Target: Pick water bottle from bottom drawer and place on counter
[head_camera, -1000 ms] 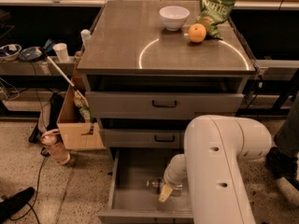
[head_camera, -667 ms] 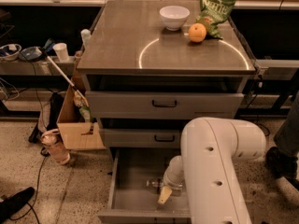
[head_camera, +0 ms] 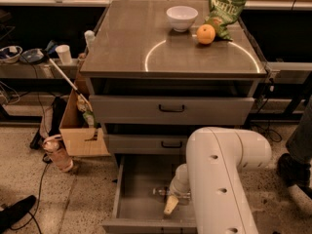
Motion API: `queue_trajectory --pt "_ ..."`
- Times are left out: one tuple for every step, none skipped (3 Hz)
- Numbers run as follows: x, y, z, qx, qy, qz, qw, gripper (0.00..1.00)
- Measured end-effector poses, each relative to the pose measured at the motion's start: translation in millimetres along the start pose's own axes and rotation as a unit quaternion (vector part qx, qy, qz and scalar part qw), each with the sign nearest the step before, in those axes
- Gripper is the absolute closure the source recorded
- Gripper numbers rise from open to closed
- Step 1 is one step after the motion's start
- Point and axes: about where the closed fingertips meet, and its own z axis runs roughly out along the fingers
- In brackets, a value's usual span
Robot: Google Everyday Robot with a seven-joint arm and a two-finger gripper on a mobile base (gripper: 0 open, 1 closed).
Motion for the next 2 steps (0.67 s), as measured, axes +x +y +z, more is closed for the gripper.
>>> queue_trajectory --pt "7.0 -17.9 48.7 -0.029 0.003 0.020 0.9994 0.00" --pt "7.9 -18.3 52.7 -0.031 0.003 0.025 0.9992 0.00"
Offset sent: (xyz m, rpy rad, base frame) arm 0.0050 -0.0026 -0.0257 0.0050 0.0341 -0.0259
